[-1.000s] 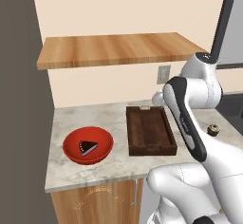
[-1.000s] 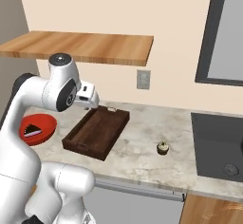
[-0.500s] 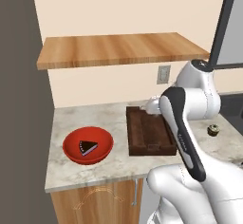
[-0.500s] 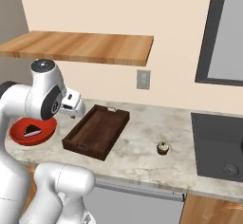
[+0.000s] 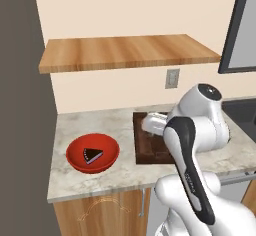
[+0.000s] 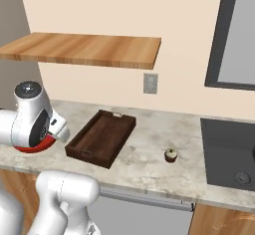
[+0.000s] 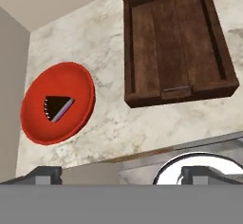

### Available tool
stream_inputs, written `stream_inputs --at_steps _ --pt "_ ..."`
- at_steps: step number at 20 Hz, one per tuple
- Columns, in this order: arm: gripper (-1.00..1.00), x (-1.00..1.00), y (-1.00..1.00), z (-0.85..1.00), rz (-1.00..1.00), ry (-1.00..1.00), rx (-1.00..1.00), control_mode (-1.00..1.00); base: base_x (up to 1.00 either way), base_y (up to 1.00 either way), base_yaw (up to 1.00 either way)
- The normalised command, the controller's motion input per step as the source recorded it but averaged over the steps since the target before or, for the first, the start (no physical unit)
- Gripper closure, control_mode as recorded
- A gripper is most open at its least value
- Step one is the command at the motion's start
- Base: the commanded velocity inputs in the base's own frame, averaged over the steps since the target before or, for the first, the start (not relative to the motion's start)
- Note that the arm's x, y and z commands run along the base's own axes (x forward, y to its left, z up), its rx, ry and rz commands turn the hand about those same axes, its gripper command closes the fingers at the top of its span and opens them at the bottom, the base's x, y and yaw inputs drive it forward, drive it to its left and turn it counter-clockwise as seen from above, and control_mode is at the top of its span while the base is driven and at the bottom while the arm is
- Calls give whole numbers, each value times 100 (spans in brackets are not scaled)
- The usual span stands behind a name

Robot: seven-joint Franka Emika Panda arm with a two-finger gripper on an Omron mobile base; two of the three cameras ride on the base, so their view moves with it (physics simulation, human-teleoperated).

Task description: Place the bowl with cake and the cupcake onto the tray.

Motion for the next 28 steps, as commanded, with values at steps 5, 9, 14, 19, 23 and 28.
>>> stream_inputs --at_steps 5,9,14,19,23,28 --pt "-100 -9 53 -25 -22 1 14 -100 0 0 0" --pt "-100 3 57 -28 -19 6 6 -100 0 0 0" --pt "-100 20 34 -51 -13 4 3 -100 0 0 0" --pt "-100 40 3 -58 -8 0 8 -100 0 0 0" --pt "-100 40 1 -38 -8 -1 6 -100 0 0 0" --pt "-100 34 17 -24 -4 -1 1 -100 0 0 0"
